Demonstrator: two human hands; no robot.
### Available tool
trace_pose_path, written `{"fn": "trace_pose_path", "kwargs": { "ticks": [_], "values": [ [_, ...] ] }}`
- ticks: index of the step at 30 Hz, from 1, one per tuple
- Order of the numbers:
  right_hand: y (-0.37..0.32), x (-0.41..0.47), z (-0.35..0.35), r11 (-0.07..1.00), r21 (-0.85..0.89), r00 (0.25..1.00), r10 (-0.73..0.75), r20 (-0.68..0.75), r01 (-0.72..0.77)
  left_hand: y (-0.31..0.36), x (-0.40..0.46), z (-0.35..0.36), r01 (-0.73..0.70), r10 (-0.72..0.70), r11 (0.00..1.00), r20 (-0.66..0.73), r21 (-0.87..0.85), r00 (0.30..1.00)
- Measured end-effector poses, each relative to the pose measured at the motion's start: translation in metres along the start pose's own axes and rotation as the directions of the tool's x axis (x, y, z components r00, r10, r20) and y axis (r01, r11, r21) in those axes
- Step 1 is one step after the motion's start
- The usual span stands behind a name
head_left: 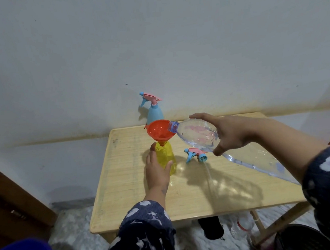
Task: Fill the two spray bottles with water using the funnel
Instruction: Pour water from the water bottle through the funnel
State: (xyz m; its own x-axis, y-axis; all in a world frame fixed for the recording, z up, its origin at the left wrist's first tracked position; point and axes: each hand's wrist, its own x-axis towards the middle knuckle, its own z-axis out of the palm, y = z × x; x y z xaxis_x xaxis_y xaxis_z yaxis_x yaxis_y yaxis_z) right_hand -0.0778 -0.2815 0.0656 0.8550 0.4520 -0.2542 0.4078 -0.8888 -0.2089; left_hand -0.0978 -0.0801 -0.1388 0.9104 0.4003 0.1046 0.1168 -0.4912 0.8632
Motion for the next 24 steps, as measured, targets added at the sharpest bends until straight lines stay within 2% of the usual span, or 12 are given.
{"fn": "trace_pose_path", "kwargs": {
  "ticks": [4, 8, 13, 19, 24],
  "values": [
    [0.005, 0.004, 0.017, 0.995, 0.097, 0.998, -0.029, -0.058, 0.034, 0.002, -0.001, -0.001, 0.007, -0.007, 1.000, 0.005, -0.003, 1.000],
    [0.013, 0.008, 0.031, 0.967, 0.241, 0.983, -0.035, -0.180, 0.079, 0.000, 0.000, 0.000, -0.006, 0.006, 1.000, 0.002, 0.010, 1.000],
    [0.034, 0.013, 0.046, 0.887, 0.444, 0.925, 0.059, -0.376, 0.124, -0.002, 0.001, 0.000, -0.006, 0.006, 1.000, 0.005, -0.001, 1.000],
    [0.075, 0.019, 0.058, 0.819, 0.565, 0.785, 0.282, -0.552, 0.102, -0.005, 0.000, 0.003, 0.001, -0.001, 1.000, -0.012, -0.004, 1.000],
    [0.098, 0.037, 0.062, 0.786, 0.590, 0.554, 0.413, -0.723, 0.184, -0.011, 0.002, 0.006, 0.011, -0.011, 1.000, -0.017, -0.019, 1.000]
  ]
}}
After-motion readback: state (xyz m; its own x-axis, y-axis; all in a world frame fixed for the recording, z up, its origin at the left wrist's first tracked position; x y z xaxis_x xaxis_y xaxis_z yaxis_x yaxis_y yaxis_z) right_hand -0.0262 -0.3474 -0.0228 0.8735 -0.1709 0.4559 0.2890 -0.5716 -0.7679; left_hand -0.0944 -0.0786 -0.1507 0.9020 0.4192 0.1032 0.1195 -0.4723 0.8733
